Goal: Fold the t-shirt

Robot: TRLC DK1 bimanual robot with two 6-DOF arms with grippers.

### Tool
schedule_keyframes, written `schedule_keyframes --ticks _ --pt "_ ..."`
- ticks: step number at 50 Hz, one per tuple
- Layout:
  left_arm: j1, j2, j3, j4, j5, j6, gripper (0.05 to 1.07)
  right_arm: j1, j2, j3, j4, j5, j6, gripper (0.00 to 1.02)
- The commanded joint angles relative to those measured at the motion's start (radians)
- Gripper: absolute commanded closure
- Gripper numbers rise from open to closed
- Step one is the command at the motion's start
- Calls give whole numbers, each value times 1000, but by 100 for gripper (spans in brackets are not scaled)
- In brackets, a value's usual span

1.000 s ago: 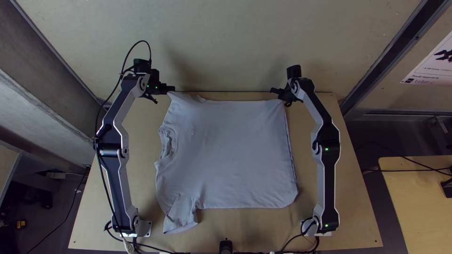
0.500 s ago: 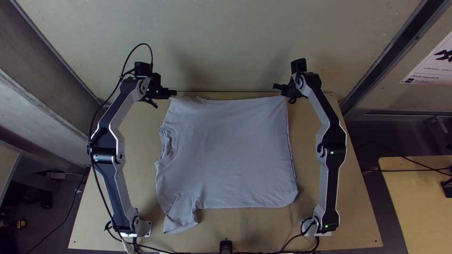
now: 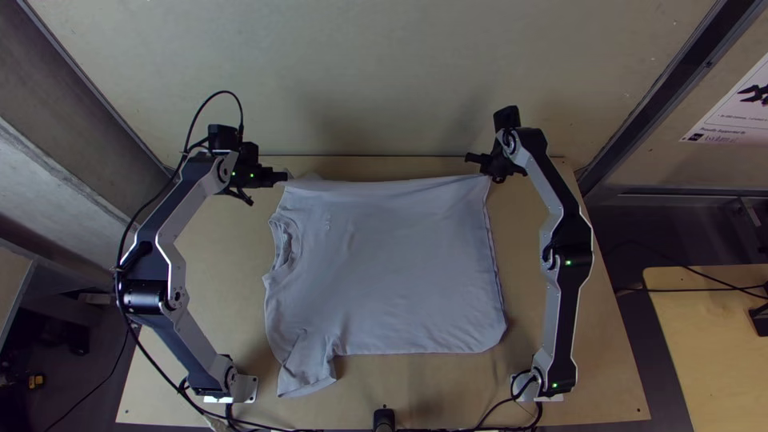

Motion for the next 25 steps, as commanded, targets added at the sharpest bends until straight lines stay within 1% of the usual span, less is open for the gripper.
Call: schedule_keyframes --ticks 1,10,25 --pt "10 -78 -87 23 12 16 105 2 -82 -66 -15 20 -18 100" --pt "12 -157 -200 44 12 19 105 7 -160 -191 -13 32 -23 100" --pt "12 -298 -366 56 12 24 105 8 -296 -396 45 37 -37 100"
